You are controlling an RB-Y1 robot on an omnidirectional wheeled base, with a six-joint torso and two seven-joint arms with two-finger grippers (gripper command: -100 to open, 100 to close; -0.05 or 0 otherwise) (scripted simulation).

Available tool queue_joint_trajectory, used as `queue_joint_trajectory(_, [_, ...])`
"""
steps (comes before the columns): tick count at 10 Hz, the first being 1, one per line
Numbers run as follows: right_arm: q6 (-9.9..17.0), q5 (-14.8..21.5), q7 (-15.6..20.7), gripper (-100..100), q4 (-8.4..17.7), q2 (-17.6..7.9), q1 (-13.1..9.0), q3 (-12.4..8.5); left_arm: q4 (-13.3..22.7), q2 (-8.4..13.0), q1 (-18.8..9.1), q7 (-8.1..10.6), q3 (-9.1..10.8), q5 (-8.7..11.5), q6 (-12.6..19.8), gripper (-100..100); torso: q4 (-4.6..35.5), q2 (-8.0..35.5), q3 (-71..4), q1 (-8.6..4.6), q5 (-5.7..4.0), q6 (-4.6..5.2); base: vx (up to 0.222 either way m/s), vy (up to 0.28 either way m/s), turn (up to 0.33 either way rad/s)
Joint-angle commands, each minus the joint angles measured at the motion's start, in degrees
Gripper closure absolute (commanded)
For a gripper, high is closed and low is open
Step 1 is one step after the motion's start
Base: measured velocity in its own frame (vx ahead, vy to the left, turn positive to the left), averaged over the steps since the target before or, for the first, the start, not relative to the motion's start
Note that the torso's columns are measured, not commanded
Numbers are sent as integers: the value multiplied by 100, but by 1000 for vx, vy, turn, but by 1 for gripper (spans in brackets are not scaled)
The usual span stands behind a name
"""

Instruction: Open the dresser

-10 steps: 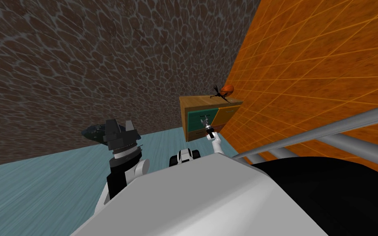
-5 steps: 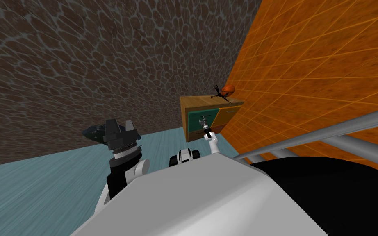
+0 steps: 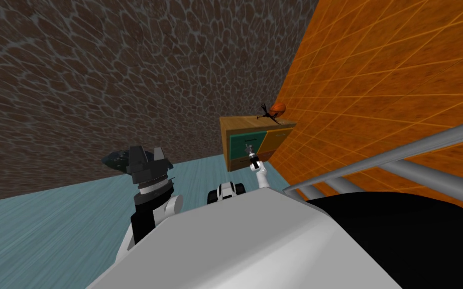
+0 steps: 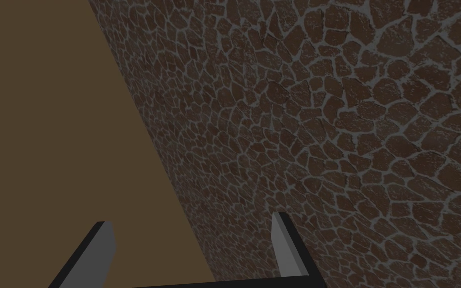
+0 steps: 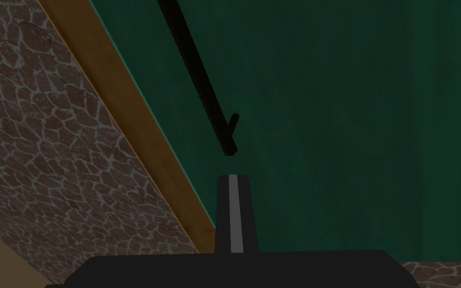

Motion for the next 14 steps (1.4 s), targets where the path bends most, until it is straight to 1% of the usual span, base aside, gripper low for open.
queue_joint_trajectory(1, [44, 16, -75, 100, -36, -43, -9, 47, 0, 0, 0, 0, 0, 0, 0, 0, -5, -18, -11, 7, 0, -1, -223, 4, -25])
queue_joint_trajectory(2, [32, 12, -54, 100, -27, -33, -9, 36, 0, 0, 0, 0, 0, 0, 0, 0, -9, -31, -20, 11, 2, -1, -105, -1, -7])
queue_joint_trajectory(3, [46, 17, -64, -100, -27, -205, -11, 40, 0, 0, 1, 0, 0, 0, 0, 0, -19, -72, -43, 10, 2, -1, -23, -1, 3])
queue_joint_trajectory(6, [75, 29, -76, -100, -24, -521, -24, 47, -1, 0, 3, 0, 0, 0, -1, 0, -17, -57, -37, 6, 1, -1, 19, -5, 4])
queue_joint_trajectory(8, [144, 57, -107, -100, -14, -740, -56, 66, -1, 0, 3, 0, 0, 0, -1, 0, -10, -32, -20, 7, 1, 0, 36, -15, 13])
queue_joint_trajectory(9, [264, 98, -172, -100, 11, -654, -107, 99, -1, 0, 3, 0, 1, 0, -1, 0, -9, -32, -20, 5, 1, -1, 81, -40, 34])
queue_joint_trajectory(11, [429, 155, -261, -100, 46, -683, -178, 146, -1, 1, 4, 0, 1, 0, -1, 0, -16, -52, -33, 4, 0, -1, 104, -53, 40])
queue_joint_trajectory(12, [524, 183, -321, -100, 71, -626, -217, 174, -1, 1, 4, 0, 1, 0, -1, 0, -14, -45, -30, 2, 0, 0, 110, -51, 39])
queue_joint_trajectory(13, [577, 197, -355, -100, 86, -488, -239, 189, -1, 1, 4, 0, 1, 0, -1, 0, -12, -41, -26, 9, 1, -1, 101, -39, 22])
queue_joint_trajectory(14, [529, 183, -325, -100, 89, -567, -236, 173, -1, 0, 4, 0, 1, 0, -1, 0, -11, -34, -22, 14, 3, -1, 44, -17, 7])
